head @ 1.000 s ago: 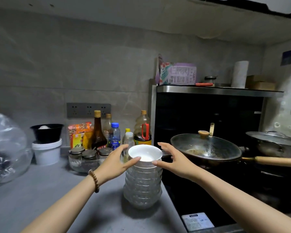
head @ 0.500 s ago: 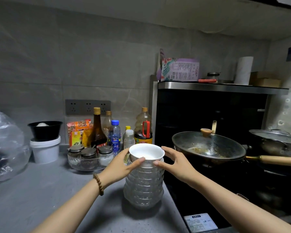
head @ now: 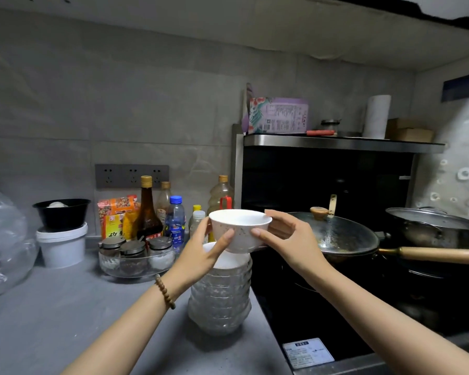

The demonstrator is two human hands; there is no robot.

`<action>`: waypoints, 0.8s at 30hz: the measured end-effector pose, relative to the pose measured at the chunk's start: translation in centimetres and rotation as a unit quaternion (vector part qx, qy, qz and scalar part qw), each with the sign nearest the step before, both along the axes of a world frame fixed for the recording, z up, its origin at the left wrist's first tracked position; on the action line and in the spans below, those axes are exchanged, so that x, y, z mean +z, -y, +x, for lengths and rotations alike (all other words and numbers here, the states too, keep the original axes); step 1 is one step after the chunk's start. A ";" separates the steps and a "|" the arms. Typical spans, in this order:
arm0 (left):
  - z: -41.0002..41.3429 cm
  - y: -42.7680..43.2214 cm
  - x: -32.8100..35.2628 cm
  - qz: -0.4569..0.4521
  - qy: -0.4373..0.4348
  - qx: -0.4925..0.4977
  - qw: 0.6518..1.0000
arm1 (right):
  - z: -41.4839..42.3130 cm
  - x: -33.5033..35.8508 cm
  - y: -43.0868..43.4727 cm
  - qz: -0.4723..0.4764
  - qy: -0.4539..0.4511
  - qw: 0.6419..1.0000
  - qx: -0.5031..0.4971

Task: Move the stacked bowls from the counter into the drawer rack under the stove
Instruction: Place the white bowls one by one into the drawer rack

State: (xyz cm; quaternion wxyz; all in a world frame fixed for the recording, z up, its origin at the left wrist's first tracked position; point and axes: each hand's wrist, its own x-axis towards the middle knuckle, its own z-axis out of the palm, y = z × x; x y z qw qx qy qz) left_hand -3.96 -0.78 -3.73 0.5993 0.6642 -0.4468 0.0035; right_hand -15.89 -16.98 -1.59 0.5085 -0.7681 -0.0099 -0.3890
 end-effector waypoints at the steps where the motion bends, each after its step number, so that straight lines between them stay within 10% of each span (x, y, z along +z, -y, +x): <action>1: -0.7 0.5 0.0 -0.016 -0.009 -0.013 1.000 | -0.7 0.3 0.2 0.000 0.009 1.000 -0.005; 13: -12.5 10.1 -0.4 -0.148 -0.151 -0.175 0.962 | -12.9 -0.9 5.0 0.079 0.023 0.994 -0.073; 24: -21.4 18.6 -9.5 0.025 -0.332 -0.262 0.906 | -25.8 -9.5 12.1 0.026 -0.128 0.980 -0.148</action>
